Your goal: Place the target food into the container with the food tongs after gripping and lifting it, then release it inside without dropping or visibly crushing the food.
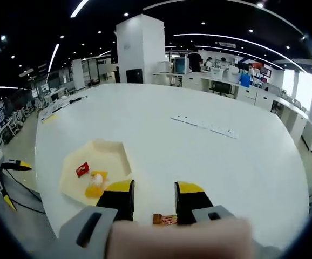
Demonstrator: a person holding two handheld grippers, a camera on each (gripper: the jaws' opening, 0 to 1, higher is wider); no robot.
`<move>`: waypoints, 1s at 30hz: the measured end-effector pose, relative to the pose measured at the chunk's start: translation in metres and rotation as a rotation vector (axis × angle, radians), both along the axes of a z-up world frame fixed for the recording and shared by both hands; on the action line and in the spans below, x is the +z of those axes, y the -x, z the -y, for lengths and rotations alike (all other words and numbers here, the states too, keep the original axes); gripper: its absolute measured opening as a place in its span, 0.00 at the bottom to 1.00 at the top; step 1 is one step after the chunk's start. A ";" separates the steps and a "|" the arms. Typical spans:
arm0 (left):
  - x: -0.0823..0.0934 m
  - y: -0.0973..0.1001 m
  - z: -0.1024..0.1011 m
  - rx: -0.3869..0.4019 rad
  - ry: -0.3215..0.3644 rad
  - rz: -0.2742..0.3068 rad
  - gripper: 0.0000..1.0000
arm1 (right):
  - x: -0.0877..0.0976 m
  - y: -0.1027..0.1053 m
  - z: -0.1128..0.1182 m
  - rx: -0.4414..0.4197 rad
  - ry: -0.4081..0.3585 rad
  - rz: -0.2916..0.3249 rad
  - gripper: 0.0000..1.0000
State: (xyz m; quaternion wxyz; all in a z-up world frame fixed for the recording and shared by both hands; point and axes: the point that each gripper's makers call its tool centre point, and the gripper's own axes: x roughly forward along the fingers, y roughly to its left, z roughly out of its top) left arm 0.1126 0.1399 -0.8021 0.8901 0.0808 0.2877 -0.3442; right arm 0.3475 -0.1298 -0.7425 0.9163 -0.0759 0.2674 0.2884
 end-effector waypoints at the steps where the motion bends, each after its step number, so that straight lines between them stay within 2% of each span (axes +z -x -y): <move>1: 0.000 0.000 0.000 0.001 -0.001 -0.002 0.99 | -0.002 0.001 0.002 -0.005 -0.001 -0.006 0.28; 14: -0.002 0.001 -0.001 0.002 -0.006 -0.012 0.99 | -0.030 0.019 0.040 -0.090 -0.009 -0.057 0.29; 22: -0.002 0.000 -0.002 0.002 -0.008 -0.010 0.99 | -0.046 0.032 0.071 -0.163 -0.006 -0.088 0.29; 30: -0.003 0.001 -0.002 0.001 -0.013 -0.015 0.99 | -0.062 0.044 0.084 -0.187 0.004 -0.120 0.29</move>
